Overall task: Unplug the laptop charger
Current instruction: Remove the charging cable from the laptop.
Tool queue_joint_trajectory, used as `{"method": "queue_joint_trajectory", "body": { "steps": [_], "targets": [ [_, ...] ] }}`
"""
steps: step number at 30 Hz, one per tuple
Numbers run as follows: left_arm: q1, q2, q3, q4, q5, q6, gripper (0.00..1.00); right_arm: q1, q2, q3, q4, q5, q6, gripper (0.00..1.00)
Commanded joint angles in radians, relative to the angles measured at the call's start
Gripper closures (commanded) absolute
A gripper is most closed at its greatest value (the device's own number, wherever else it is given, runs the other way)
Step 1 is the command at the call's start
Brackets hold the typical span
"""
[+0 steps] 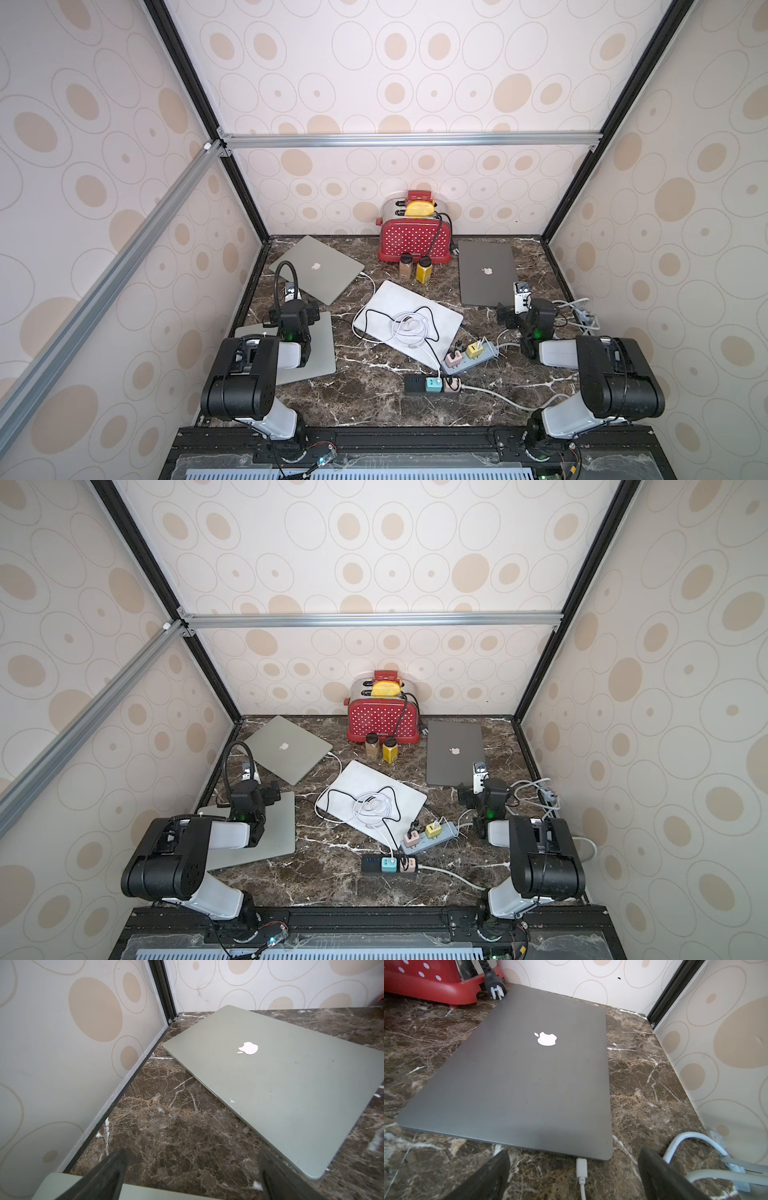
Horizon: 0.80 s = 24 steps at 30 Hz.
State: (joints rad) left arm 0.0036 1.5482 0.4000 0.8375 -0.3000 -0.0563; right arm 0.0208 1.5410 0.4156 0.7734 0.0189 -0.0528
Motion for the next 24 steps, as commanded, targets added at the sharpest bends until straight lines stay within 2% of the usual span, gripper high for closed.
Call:
{"method": "queue_joint_trajectory", "body": {
  "steps": [1,23,24],
  "targets": [
    [-0.004,-0.008,0.014,0.022,-0.001,-0.008,0.01,-0.011,0.000,0.017,-0.006,-0.019,0.007,0.00],
    [-0.005,-0.014,0.021,0.024,-0.019,-0.010,0.01,-0.021,-0.004,0.018,-0.013,-0.039,0.007,0.00],
    [-0.005,-0.040,0.047,-0.045,-0.033,-0.017,0.01,-0.017,-0.007,0.011,0.001,-0.029,0.005,0.00]
  ]
}}
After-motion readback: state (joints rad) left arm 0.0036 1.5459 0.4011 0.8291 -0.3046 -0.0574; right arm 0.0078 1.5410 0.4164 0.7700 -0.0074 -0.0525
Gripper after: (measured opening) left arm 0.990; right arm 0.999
